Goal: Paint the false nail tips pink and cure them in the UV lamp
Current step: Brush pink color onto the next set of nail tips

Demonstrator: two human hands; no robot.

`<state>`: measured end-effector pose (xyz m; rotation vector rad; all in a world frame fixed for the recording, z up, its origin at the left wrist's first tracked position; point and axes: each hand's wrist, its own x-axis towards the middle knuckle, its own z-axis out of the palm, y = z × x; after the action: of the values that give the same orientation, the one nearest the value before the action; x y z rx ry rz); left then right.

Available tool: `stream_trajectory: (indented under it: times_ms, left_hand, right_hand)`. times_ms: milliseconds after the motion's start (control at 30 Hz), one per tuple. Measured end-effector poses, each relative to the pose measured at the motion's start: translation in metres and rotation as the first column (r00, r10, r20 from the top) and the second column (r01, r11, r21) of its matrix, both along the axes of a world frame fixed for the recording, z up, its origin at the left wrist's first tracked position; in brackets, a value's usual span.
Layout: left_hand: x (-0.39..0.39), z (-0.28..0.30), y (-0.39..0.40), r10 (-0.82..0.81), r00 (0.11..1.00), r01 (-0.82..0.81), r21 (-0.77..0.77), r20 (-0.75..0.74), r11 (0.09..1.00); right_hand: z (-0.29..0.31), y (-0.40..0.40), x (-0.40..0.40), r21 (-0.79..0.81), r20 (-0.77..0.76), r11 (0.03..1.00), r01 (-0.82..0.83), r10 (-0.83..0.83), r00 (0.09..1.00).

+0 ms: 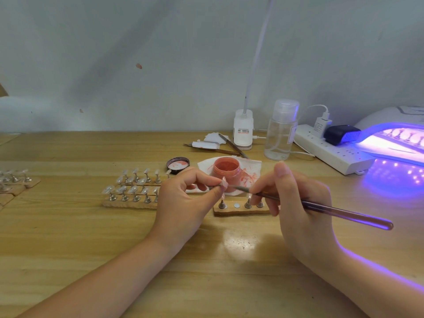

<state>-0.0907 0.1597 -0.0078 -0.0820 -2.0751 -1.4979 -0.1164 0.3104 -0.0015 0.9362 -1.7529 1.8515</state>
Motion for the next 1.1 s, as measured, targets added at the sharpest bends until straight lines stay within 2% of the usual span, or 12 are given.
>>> stream_trajectory:
  times_ms: [167, 333, 567, 800, 967, 1100]
  left_hand:
    - [-0.0001, 0.0002, 0.0008, 0.013, 1.0, -0.013, 0.011, 0.004, 1.0]
    - [-0.0005, -0.0008, -0.0004, 0.018, 1.0, -0.018, 0.006, -0.004, 1.0]
    - [-0.0002, 0.0, -0.0001, 0.023, 1.0, -0.023, 0.014, 0.0, 1.0]
    - [-0.0006, -0.0001, 0.0002, 0.025, 1.0, -0.025, 0.018, 0.005, 1.0]
    - [-0.0018, -0.0016, -0.0004, 0.041, 0.999, -0.041, 0.005, 0.004, 0.999]
    - [-0.0019, -0.0021, -0.001, 0.051, 0.999, -0.051, -0.019, 0.006, 0.999]
  right_hand:
    - [-0.0012, -0.002, -0.0015, 0.063, 0.037, 0.998, 0.014, -0.016, 0.999]
    - [-0.0039, 0.0013, 0.0024, 0.015, 0.025, 0.999, -0.044, 0.043, 0.999]
    - [0.002, 0.0069, -0.0003, 0.036, -0.028, 0.996, 0.087, -0.086, 0.996]
    - [-0.0006, 0.0027, 0.0005, 0.006, 0.019, 1.0, -0.02, 0.02, 1.0]
    - [-0.0027, 0.0014, -0.0003, 0.113, -0.044, 0.992, 0.055, -0.05, 0.998]
    - [-0.0014, 0.0023, -0.0006, 0.192, -0.118, 0.981, 0.04, -0.018, 0.993]
